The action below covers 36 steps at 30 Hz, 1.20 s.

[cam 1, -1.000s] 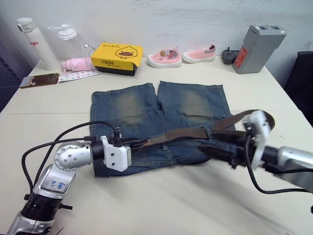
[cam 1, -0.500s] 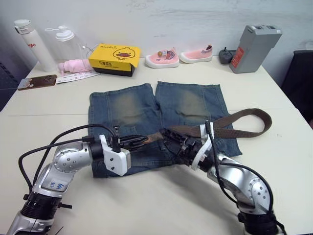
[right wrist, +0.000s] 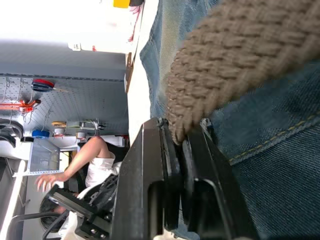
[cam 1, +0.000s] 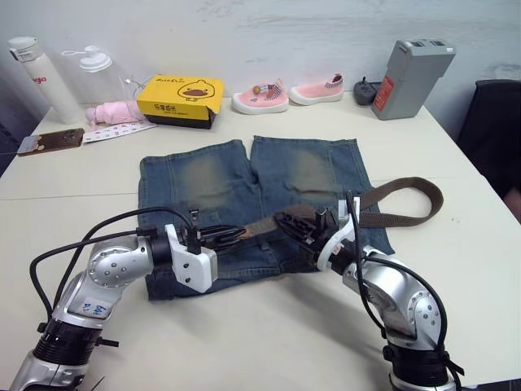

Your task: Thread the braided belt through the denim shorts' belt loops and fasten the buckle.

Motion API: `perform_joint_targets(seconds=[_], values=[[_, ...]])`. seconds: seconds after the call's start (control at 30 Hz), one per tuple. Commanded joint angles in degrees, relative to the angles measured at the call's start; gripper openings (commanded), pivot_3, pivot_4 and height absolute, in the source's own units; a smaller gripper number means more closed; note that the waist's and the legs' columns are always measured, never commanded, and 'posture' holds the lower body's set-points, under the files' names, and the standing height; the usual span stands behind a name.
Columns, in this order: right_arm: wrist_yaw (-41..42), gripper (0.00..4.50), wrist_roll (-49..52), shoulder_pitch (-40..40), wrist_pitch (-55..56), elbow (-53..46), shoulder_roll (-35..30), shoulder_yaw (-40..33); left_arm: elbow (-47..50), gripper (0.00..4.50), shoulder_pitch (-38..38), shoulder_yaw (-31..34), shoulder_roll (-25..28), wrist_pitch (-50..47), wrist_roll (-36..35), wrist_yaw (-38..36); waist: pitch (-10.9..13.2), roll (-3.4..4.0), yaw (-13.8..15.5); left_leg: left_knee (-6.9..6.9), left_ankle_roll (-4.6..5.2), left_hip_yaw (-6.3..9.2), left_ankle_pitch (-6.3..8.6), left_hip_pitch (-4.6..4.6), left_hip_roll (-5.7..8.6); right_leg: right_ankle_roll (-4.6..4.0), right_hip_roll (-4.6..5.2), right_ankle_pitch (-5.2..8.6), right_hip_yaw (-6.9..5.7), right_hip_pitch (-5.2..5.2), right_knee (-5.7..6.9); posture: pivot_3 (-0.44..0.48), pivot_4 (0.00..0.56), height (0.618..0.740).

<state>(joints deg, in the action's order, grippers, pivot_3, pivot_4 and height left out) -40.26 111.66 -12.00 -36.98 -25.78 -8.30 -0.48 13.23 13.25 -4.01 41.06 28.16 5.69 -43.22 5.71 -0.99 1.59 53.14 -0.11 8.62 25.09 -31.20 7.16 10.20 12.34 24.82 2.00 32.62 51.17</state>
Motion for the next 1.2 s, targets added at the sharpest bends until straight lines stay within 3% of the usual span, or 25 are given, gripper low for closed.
perform_joint_targets(seconds=[0.03, 0.2, 0.23, 0.27, 0.33, 0.57, 0.73, 1.2], values=[[0.0, 0.00, 1.3, -1.0, 1.8, -1.3, 0.6, -0.9, 3.0, 0.91, -0.2, 0.2, 0.4, 0.0, -2.9, -0.5, 0.0, 0.00, -0.2, 0.00, 0.00, 0.01, 0.00, 0.01, 0.01, 0.00, 0.00, 0.00, 0.00, 0.00, 0.06, 0.000, 0.150, 0.624], [4.8, 0.00, -1.0, -1.4, 1.1, -1.2, -3.8, -1.7, 6.4, 2.94, -3.2, 1.2, 0.5, -12.4, -10.6, -2.6, 0.0, 0.11, -0.3, 0.00, 0.01, 0.09, 0.00, 0.02, 0.03, -0.01, 0.00, 0.01, 0.00, 0.02, 0.18, 0.000, 0.150, 0.624], [6.0, 0.00, -2.0, -1.0, 1.0, -1.2, -4.9, -2.0, 8.2, 3.49, -4.3, 2.0, 0.3, -17.5, -14.2, -2.5, 0.0, 0.14, -0.3, 0.00, 0.01, 0.10, 0.00, 0.03, 0.06, -0.01, 0.00, 0.01, 0.00, 0.01, 0.17, 0.000, 0.150, 0.624], [8.1, 0.00, -3.1, -0.1, 0.8, -1.0, -6.2, -2.8, 10.0, 3.74, -5.7, 4.3, 0.1, -24.6, -21.1, -1.6, 0.0, 0.13, -0.3, 0.00, 0.01, 0.10, 0.00, 0.03, 0.07, -0.01, 0.00, 0.01, 0.00, 0.00, 0.17, 0.000, 0.150, 0.624], [10.7, 0.00, -4.6, 1.2, 0.9, -0.7, -7.8, -3.9, 12.2, 3.74, -7.8, 7.4, 0.9, -34.5, -29.1, -1.4, 0.0, 0.12, -0.3, 0.00, 0.01, 0.15, 0.01, 0.03, 0.08, -0.01, -0.01, 0.01, -0.01, 0.00, 0.16, 0.000, 0.150, 0.624], [19.0, 0.00, -11.4, 4.2, 0.2, 2.9, -11.7, -6.3, 15.0, 3.74, -17.4, 14.7, 3.7, -45.5, -39.0, -4.3, -0.1, 0.25, -0.3, -0.09, 0.02, 0.18, 0.01, 0.09, 0.05, -0.09, -0.03, 0.05, 0.01, -0.08, -0.15, 0.000, 0.150, 0.624], [23.1, 0.00, -14.1, 5.3, -1.0, 3.1, -13.2, -7.0, 16.4, 3.74, -18.0, 15.3, 3.3, -47.7, -39.7, -3.9, -0.1, 0.26, 0.0, -0.05, 0.01, 0.17, 0.00, 0.02, 0.03, -0.26, 0.04, 0.14, 0.03, -0.09, -0.21, 0.000, 0.150, 0.624], [27.6, 0.00, -28.9, 3.2, -4.0, -2.6, -12.9, -0.5, 17.2, 3.74, -15.6, 14.6, 1.6, -49.9, -38.6, -2.6, -0.2, 0.23, 0.0, -0.05, 0.00, 0.09, 0.01, -0.01, 0.02, -0.52, 0.12, 0.27, 0.07, -0.09, -0.28, 0.000, 0.150, 0.624]])
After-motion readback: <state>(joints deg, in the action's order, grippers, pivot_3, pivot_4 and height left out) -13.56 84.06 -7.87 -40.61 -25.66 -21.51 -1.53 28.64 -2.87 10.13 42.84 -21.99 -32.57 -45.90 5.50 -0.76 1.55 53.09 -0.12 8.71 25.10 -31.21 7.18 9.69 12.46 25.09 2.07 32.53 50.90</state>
